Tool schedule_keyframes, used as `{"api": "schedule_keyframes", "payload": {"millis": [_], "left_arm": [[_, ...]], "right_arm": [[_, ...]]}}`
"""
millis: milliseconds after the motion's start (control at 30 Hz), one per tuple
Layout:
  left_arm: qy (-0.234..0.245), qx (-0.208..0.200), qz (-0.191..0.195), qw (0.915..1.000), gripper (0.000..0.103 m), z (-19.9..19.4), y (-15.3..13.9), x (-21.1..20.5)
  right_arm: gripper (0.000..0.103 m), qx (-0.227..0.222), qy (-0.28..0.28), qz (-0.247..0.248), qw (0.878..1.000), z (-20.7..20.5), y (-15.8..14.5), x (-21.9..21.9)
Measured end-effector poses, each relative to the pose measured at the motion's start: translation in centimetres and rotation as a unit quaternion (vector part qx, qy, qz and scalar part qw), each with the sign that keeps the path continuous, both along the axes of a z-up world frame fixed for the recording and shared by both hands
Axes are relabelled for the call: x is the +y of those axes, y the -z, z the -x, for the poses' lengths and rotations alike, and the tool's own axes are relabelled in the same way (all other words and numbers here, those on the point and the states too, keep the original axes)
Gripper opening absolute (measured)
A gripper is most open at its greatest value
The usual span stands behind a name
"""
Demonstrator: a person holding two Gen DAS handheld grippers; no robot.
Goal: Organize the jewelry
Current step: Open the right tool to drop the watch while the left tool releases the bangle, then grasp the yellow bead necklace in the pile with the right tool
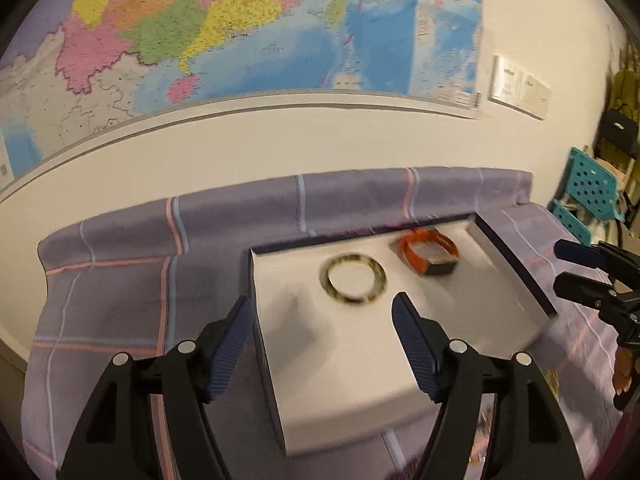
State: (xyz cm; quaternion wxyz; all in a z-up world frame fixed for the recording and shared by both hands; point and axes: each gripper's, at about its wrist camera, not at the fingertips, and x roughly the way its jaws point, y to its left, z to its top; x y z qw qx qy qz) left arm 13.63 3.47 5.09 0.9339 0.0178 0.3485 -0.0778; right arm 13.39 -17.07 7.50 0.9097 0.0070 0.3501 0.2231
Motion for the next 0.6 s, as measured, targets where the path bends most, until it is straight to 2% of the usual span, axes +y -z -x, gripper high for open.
{"api": "schedule_keyframes", "payload": {"millis": [167,333,600], "left_arm": [[0.018,0.006,-0.011,0.9998,0.069,3.9,1.4,-0.6],[0.034,0.022,-0.009,0.9991,0.069,6.6,3.3,-1.1],[0.047,0.049,0.000,0.9977,0.069,8.9,5.8,-2.1]], "right_arm": [[0.067,0.011,-0.028,0.011,0.999,4.1,1.2,0.2],[0.066,0.030,-0.027,0.038,0.998,7.3,3.8,0.1],[0.058,0.045,-0.034,0.058,0.997,10.0,6.2,0.6]]}}
